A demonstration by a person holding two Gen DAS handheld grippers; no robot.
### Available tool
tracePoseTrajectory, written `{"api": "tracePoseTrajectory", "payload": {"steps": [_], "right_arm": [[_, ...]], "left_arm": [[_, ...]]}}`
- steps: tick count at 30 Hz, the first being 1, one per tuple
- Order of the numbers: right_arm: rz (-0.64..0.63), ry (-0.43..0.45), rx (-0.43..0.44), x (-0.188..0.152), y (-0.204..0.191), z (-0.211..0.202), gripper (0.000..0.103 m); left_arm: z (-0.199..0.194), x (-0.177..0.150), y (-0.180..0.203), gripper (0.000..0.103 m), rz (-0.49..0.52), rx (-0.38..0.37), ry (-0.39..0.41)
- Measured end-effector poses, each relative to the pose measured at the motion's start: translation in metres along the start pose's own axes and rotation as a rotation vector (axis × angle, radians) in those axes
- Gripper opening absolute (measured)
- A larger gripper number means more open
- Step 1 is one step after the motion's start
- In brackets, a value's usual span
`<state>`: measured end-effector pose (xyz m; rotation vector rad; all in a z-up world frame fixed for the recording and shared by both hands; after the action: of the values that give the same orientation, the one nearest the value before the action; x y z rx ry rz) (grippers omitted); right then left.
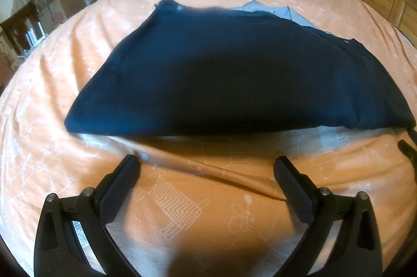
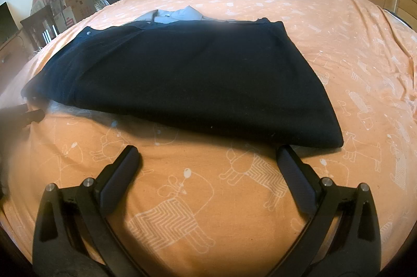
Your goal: Fold small clothes
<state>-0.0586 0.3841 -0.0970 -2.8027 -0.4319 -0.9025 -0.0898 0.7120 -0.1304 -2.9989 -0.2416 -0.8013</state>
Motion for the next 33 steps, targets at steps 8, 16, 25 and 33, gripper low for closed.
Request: {"api": "tracePoseTrajectory", "payload": {"steps": [8,16,25,33], "right_arm": [[0.000,0.000,0.000,0.0000,0.0001,0.0000,0.103],[0.000,-0.001,-0.001,-0.0001,0.0002,0.0000,0.103],[-0.001,-0.001,-0.001,-0.0002,0.0004,-0.0001,0.103],[-0.001,-0.001,-0.001,-0.0003,0.0005,-0.0001,0.103]], "left_arm": [[0.0012,0.0008,-0.0004,0.103,0.001,0.004,-0.001],[0.0016,0.0006,-0.0010,0.103,-0.003,-0.002,0.002],[0.0020,0.0000,-0.0022,0.103,-0.002,0.003,0.004],[0.0020,0.0002,-0.0020,0.103,-0.001,0.007,0.004]]}}
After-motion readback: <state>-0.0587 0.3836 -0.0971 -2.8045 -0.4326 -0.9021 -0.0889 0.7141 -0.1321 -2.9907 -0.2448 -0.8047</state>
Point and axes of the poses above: each gripper's, at about its wrist camera, not at the fingertips, and z roughly the way its jaws point, y to its right, x to its top, the point moved 10 cm from there along z, roughly the way its jaws point, and after that the axes turned 8 degrees about -y, right-handed, at the moved point
